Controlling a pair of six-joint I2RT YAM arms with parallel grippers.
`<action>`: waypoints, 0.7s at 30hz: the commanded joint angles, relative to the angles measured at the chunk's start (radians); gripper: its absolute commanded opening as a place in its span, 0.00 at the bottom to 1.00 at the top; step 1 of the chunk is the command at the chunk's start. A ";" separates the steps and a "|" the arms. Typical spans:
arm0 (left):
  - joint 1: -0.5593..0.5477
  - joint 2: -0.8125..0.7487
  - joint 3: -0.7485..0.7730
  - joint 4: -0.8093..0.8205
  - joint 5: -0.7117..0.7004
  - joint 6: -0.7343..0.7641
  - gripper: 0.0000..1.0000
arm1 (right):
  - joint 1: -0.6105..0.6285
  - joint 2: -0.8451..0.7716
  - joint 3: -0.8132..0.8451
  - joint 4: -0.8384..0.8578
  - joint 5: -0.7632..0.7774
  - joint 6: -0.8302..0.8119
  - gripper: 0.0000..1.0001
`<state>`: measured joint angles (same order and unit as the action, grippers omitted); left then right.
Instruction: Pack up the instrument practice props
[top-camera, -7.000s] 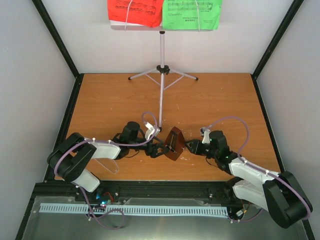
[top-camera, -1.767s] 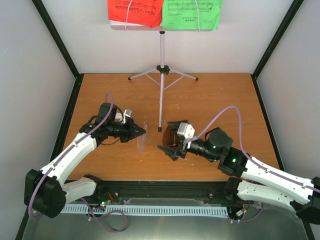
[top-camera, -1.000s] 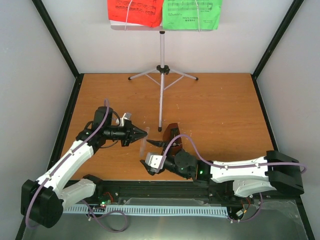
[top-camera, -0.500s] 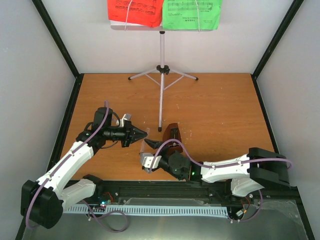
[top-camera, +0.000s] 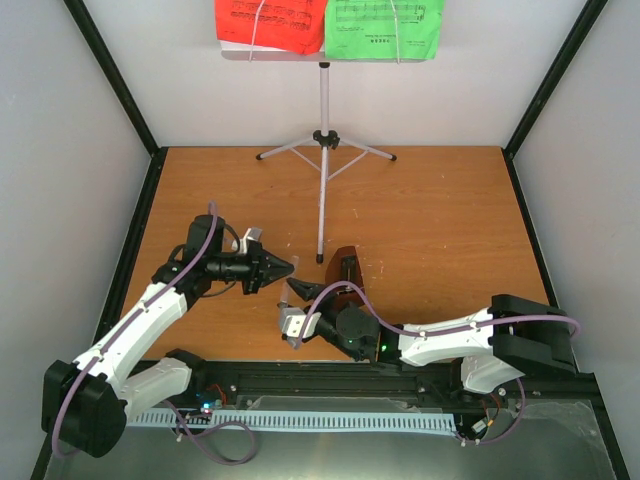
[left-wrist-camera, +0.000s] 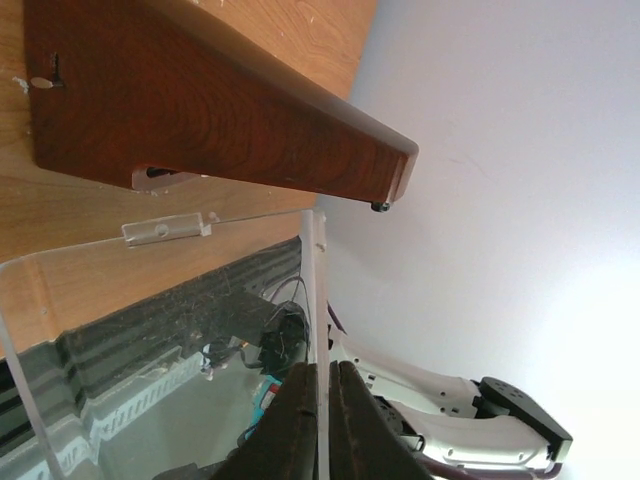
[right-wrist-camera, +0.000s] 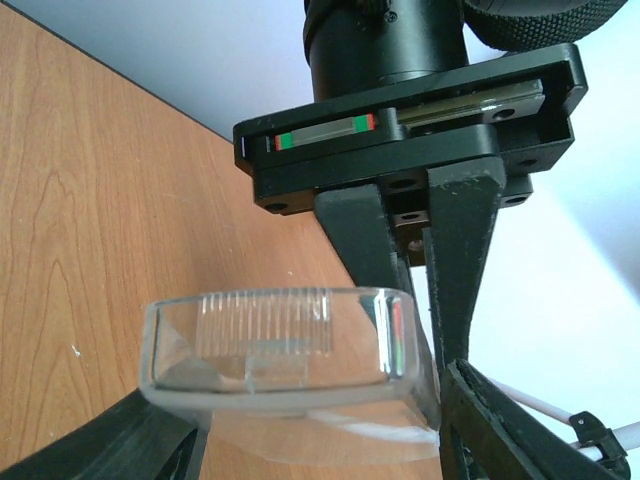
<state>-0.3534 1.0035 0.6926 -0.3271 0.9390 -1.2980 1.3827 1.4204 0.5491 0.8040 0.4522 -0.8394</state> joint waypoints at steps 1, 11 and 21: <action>0.006 -0.006 -0.011 0.041 0.024 -0.005 0.19 | 0.007 -0.008 0.012 0.044 0.006 0.010 0.52; 0.100 -0.047 0.003 -0.041 -0.070 0.286 0.99 | 0.008 -0.235 -0.003 -0.336 -0.126 0.329 0.51; 0.103 -0.101 -0.176 0.283 -0.249 0.611 0.95 | 0.007 -0.480 0.017 -0.811 -0.175 0.898 0.51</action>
<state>-0.2527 0.9245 0.6212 -0.2974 0.6765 -0.8101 1.3830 0.9848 0.5480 0.2337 0.2901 -0.2256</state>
